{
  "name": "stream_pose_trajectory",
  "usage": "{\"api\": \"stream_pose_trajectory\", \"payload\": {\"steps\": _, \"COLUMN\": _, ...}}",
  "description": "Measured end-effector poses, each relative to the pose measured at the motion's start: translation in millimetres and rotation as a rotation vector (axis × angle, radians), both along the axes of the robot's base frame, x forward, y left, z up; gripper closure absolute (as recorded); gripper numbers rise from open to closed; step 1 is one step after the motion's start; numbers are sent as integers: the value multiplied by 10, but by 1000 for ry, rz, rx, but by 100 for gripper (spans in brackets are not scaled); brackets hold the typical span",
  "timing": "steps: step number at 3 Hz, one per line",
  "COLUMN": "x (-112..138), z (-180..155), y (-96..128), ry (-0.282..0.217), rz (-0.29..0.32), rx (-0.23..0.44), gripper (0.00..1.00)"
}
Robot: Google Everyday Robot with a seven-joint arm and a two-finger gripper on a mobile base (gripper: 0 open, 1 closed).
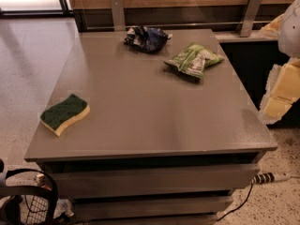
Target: Move green jalapeno chip bag near sponge
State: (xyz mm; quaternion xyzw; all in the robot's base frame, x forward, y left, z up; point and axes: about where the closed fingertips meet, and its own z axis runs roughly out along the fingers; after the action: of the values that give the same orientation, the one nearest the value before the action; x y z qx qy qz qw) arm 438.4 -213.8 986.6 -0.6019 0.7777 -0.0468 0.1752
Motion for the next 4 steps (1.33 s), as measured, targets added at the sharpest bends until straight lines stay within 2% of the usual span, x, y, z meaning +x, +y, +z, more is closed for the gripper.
{"api": "stream_pose_trajectory", "payload": {"steps": 1, "x": 0, "z": 1, "y": 0, "ry": 0, "rz": 0, "rx": 0, "gripper": 0}}
{"api": "stream_pose_trajectory", "payload": {"steps": 2, "x": 183, "z": 4, "y": -69, "ry": -20, "rz": -27, "rx": 2, "gripper": 0}}
{"api": "stream_pose_trajectory", "payload": {"steps": 3, "x": 743, "z": -8, "y": -293, "ry": -93, "rz": -110, "rx": -1, "gripper": 0}}
{"api": "stream_pose_trajectory", "payload": {"steps": 4, "x": 1245, "z": -74, "y": -495, "ry": -134, "rz": -162, "rx": 23, "gripper": 0}}
